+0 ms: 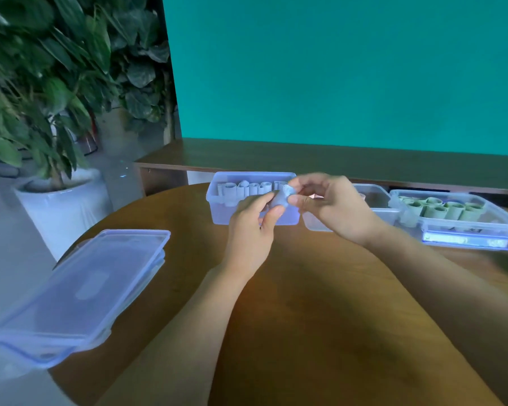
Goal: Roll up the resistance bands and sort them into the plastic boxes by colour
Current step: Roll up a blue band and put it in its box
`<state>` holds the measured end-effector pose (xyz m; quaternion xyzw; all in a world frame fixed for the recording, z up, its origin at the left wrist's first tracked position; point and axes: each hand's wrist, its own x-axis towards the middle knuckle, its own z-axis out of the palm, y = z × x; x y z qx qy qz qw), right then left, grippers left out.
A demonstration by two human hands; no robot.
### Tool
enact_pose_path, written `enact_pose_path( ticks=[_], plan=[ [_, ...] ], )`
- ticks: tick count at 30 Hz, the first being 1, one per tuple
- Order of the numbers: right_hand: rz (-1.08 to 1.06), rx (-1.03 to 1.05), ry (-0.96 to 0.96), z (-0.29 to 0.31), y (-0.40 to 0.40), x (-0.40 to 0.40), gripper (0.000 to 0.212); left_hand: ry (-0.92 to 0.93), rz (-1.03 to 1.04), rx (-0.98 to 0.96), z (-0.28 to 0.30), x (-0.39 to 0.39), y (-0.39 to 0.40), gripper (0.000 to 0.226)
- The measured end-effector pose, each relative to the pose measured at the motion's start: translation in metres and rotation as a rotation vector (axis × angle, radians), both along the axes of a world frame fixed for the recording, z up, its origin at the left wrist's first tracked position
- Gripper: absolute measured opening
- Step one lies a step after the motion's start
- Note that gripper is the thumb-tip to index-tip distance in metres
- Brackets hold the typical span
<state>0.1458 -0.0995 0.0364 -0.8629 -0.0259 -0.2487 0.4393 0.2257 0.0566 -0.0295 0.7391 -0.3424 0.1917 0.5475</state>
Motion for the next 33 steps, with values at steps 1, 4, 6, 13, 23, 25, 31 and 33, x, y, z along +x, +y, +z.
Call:
enact_pose_path(
  ticks=[1,4,6,13,23,25,31,33],
  plan=[
    [-0.006,-0.031,-0.006,0.005,0.002,0.009,0.02,-0.006,0.038,-0.03,-0.001,0.006,0.002,0.032],
    [-0.039,-0.091,-0.017,0.019,0.006,0.039,0.018,-0.02,0.164,-0.104,-0.004,0.023,0.01,0.039],
    [-0.062,-0.114,-0.012,0.025,0.009,0.06,0.018,-0.021,0.266,-0.14,-0.007,0.031,0.017,0.039],
    [-0.047,-0.173,0.148,0.016,0.031,0.142,0.023,0.159,0.453,-0.089,-0.024,0.065,0.038,0.039],
    [-0.03,-0.295,0.333,-0.005,0.051,0.192,0.027,0.191,0.455,-0.171,-0.031,0.084,0.038,0.032],
    [-0.04,-0.307,0.358,-0.006,0.053,0.195,0.026,0.175,0.468,-0.165,-0.032,0.086,0.037,0.032],
    [-0.109,-0.502,0.409,-0.002,0.065,0.201,0.016,0.151,0.452,-0.177,-0.034,0.085,0.035,0.034],
    [-0.125,-0.554,0.402,-0.001,0.067,0.203,0.016,0.147,0.454,-0.15,-0.034,0.084,0.036,0.035]
  ],
)
